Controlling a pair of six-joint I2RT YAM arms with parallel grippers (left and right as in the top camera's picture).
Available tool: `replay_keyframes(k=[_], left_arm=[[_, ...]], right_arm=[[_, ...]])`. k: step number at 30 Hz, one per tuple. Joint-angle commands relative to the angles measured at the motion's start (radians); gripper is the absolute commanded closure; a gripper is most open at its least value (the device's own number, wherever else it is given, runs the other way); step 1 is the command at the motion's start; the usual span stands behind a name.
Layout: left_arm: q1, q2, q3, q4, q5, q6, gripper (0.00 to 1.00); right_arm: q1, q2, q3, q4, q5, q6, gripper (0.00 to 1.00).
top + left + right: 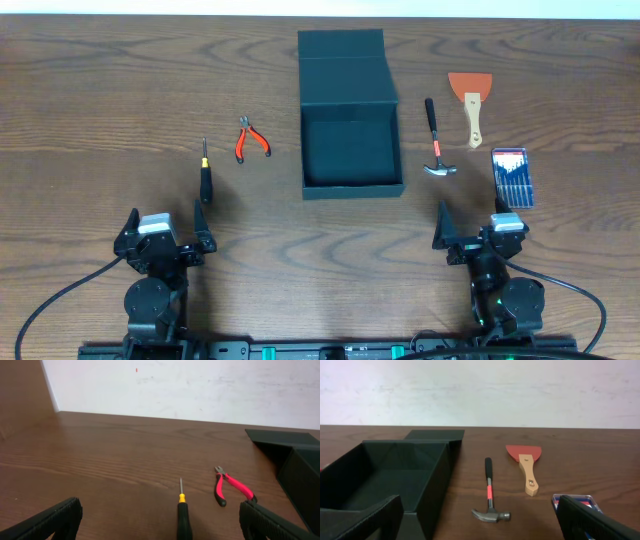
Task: Pack container
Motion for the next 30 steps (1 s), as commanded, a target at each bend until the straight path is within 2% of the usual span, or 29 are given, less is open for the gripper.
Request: replay_keyframes(k=[1,17,22,26,30], left_arm=[[0.005,-0.007,-0.027,-0.016,-0.020,-0.002,0.01],[0.005,-0.007,-0.027,-0.016,-0.020,-0.002,0.01],[0.005,-0.007,-0.027,-0.016,-0.020,-0.002,0.02],[0.005,-0.007,-0.027,-0.016,-0.020,-0.002,0.02],[0.005,-0.007,-0.027,-0.016,-0.020,-0.002,0.01]], right_arm=[[-0.009,-0.006,-0.002,-0.003,-0.003,0.014,0.01],[-0.009,-0.006,-0.002,-0.002,-0.003,0.014,0.01],[-0.009,-0.006,0.000,0.018,-0.008,0.126,0.01],[-0.009,-0.003,0.040,0.016,-0.002,0.130,0.01],[-0.009,0.047,0.152,-0.027,0.080,0.113,0.01]])
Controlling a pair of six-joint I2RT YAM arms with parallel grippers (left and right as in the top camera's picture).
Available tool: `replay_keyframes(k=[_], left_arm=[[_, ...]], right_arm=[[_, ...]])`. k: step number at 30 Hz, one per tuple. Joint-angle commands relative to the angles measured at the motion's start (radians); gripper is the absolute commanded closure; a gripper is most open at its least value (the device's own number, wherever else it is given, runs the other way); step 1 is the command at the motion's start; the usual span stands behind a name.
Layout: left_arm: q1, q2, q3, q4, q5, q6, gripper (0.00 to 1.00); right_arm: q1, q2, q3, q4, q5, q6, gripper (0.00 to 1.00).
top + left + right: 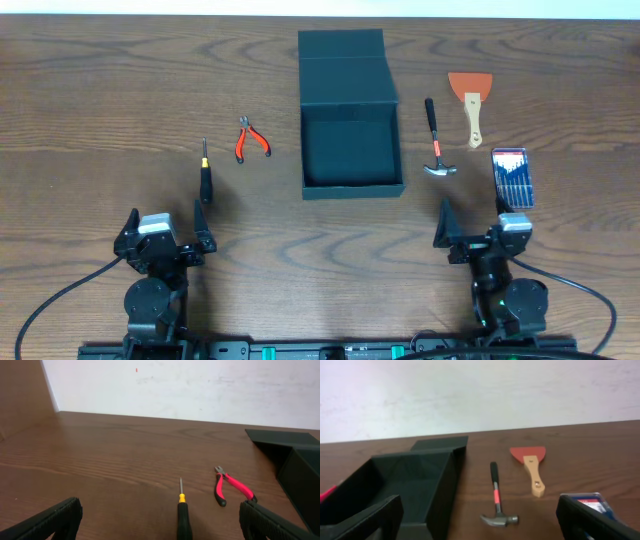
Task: Pack container
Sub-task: 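Move the right gripper over the red-handled hammer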
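Note:
A black box (350, 150) stands open in the middle of the table, its lid flap lying behind it. Left of it lie red-handled pliers (250, 140) and a black screwdriver (206, 175). To its right are a hammer (435, 140), a red scraper (471, 100) and a blue case of small screwdrivers (512, 177). My left gripper (167, 228) is open near the front edge, just short of the screwdriver (183, 520). My right gripper (483, 225) is open too, with the hammer (496, 497) ahead of it and the case (592, 502) by its right finger. Neither gripper holds anything.
A white wall (175, 385) runs behind the table's far edge. The box wall (445, 485) rises on the left of the right wrist view, and the box corner (300, 475) on the right of the left wrist view.
The right wrist has shifted slightly: its view now tilts, and the hammer and scraper sit a little further right. The left arm and all the tools are where they were.

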Motion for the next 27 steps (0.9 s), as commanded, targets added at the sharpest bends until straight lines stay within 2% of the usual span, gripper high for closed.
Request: replay_keyframes(k=[1,7,10,14,18,22,27], left_arm=[[0.005,-0.007,-0.027,-0.016,-0.020,-0.002,0.01],[0.005,-0.007,-0.027,-0.016,-0.020,-0.002,0.01],[0.005,-0.007,-0.027,-0.016,-0.020,-0.002,0.01],[0.005,-0.007,-0.027,-0.016,-0.020,-0.002,0.02],[0.005,-0.007,-0.027,-0.016,-0.020,-0.002,0.01],[0.005,-0.007,-0.027,-0.016,-0.020,-0.002,0.01],[0.005,-0.007,-0.027,-0.016,-0.020,-0.002,0.01]], right_arm=[[-0.009,0.058,0.141,-0.032,0.079,-0.007,0.01],[-0.009,0.380,0.478,-0.185,0.090,-0.173,0.01],[-0.009,0.608,0.730,-0.363,0.093,-0.222,0.01],[-0.009,0.925,1.119,-0.662,0.071,-0.219,0.01],[-0.009,1.165,1.418,-0.912,0.060,-0.193,0.01],[-0.009,1.338,1.575,-1.091,0.015,-0.170,0.01],[-0.009,1.473,1.581,-1.187,-0.015,-0.172,0.01]])
